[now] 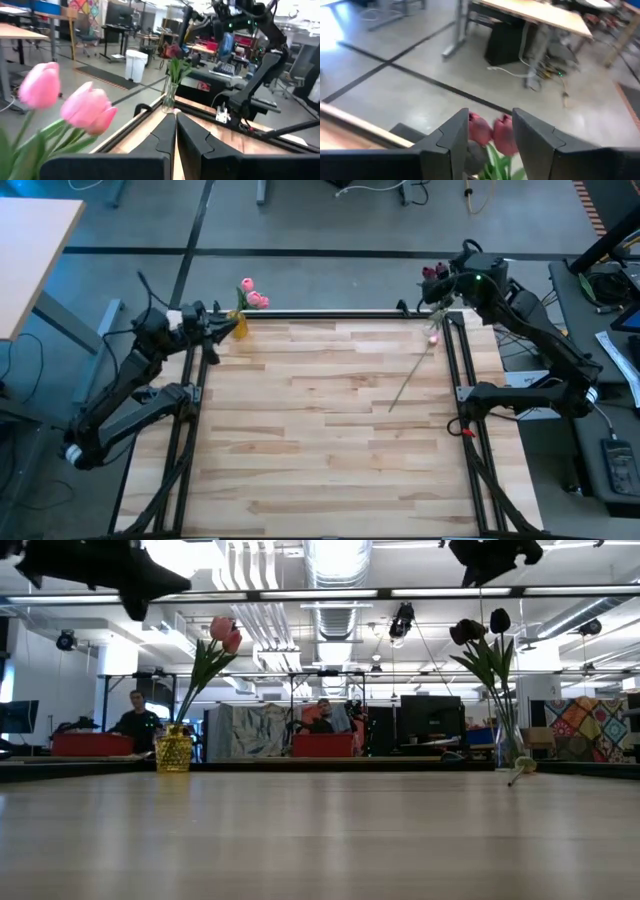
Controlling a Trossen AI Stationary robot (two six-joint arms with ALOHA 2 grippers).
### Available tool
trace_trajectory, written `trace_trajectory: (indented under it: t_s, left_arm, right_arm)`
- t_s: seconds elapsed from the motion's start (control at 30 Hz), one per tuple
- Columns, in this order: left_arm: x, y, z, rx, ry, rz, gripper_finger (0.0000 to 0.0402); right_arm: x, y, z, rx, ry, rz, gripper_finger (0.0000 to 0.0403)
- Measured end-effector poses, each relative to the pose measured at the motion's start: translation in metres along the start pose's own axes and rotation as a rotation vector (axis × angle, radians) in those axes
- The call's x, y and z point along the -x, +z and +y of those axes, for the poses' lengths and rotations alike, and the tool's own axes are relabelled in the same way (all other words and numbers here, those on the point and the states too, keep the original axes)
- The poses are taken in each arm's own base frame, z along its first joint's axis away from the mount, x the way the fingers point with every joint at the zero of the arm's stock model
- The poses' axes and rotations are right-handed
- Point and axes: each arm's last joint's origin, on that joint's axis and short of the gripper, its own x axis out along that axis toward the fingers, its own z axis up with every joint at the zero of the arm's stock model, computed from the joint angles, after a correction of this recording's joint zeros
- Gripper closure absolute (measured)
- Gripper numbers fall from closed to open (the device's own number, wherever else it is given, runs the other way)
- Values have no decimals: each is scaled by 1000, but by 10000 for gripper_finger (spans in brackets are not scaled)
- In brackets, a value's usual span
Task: Sort flowers into vase by color
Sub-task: Put the pink tulip into the yellow vase
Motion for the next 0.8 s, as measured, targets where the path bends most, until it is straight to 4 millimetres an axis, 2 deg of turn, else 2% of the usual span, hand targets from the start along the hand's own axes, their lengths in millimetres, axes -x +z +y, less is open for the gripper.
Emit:
trace_trajectory:
  t_s: [0.13,0.3,0.4,0.57,0.8]
  left_arm:
    - [-24,-2,-3,-18,-51,-15,402]
    - [-53,-12,-21,-34,-100,22,402]
    - [-63,-21,-32,-29,-117,68,402]
    - [-68,-26,-41,11,-137,97,402]
    - [-62,-22,-42,50,-141,78,402]
  right_arm:
    - [4,5,1,57,99,-21,290]
    - [6,6,7,82,328,-35,355]
    - [9,6,13,94,453,-43,387]
    - [20,7,24,121,534,-47,390]
    - [42,10,29,74,624,14,390]
